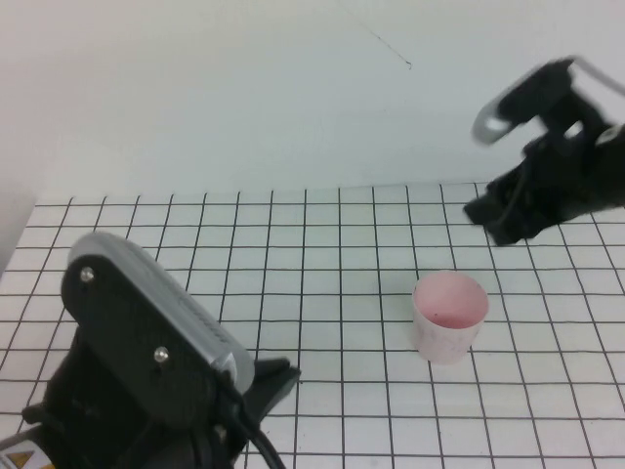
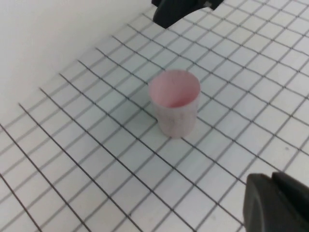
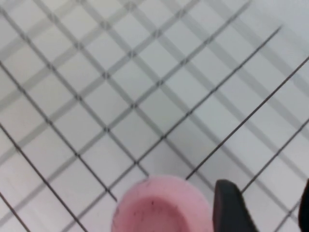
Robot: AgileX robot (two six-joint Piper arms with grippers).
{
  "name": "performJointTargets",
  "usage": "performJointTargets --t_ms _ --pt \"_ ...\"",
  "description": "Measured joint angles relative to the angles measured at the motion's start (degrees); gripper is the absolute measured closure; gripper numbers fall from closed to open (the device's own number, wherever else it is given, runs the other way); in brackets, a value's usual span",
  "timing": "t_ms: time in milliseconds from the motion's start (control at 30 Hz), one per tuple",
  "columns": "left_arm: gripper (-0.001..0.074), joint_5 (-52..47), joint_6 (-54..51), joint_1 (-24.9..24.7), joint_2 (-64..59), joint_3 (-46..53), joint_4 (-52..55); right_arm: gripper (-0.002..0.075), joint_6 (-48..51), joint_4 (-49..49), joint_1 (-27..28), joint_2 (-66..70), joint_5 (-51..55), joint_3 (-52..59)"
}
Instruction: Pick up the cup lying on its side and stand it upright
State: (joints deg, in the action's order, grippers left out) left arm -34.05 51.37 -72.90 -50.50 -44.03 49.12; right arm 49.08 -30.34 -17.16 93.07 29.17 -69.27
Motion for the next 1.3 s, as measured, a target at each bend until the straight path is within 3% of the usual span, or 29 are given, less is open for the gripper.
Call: performJointTargets --t_ms 167,300,433,1000,1300 --pt "0.0734 4.04 6.94 0.0 0.0 0.0 9.69 0.0454 -6.45 4.28 0.0 -13.84 3.44 0.0" --pt "0.0734 6.8 8.59 0.0 0.0 0.0 14.28 0.063 -12.4 10.15 0.0 -24.53 5.56 0.15" --pt "0.0734 9.97 8.88 0.0 0.0 0.0 18.37 0.0701 -18.14 14.77 0.0 -33.82 7.67 3.22" --pt "0.0734 13.85 11.51 0.0 0.0 0.0 19.47 0.072 -41.34 35.03 0.0 -74.24 8.68 39.06" --pt "0.0734 13.85 11.51 0.0 0.0 0.0 19.47 0.072 -49.08 37.27 0.0 -84.22 7.4 47.39"
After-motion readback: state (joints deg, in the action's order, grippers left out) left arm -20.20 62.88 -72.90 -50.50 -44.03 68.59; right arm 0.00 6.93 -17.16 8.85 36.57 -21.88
